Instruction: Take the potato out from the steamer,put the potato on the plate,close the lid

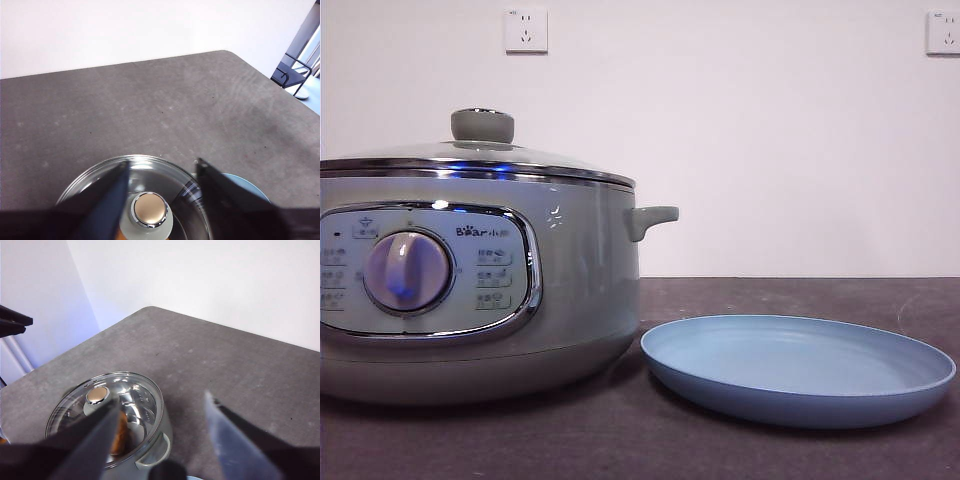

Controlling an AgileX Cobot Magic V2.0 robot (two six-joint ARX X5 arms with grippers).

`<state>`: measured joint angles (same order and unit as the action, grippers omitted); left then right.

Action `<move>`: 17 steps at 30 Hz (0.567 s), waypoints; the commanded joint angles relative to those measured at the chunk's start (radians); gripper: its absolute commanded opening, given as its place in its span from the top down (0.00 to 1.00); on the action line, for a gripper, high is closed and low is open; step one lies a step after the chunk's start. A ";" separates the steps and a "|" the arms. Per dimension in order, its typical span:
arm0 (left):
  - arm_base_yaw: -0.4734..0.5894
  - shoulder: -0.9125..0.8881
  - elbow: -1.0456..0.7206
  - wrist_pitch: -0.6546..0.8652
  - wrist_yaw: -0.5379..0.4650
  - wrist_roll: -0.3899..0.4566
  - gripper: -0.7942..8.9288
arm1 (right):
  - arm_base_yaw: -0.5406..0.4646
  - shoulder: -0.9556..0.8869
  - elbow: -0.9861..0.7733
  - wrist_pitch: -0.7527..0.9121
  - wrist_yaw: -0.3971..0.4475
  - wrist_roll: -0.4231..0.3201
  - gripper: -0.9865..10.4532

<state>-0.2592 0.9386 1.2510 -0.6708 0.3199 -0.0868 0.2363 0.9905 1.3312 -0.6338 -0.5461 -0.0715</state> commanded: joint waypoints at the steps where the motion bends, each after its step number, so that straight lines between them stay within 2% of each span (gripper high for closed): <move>1: -0.005 0.011 0.000 0.015 -0.005 0.012 0.55 | 0.002 0.000 0.003 0.005 0.003 -0.006 0.53; 7: -0.037 0.093 0.000 0.020 -0.016 0.013 0.55 | 0.002 0.000 0.003 0.005 0.003 -0.005 0.53; 13: -0.109 0.199 0.000 0.020 -0.125 0.033 0.55 | 0.002 0.000 0.003 0.005 0.003 -0.005 0.53; 17: -0.162 0.261 0.000 0.020 -0.241 0.061 0.55 | 0.002 0.000 0.003 0.005 0.003 -0.005 0.53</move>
<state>-0.4145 1.1908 1.2514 -0.6579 0.0994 -0.0547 0.2363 0.9905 1.3312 -0.6338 -0.5461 -0.0715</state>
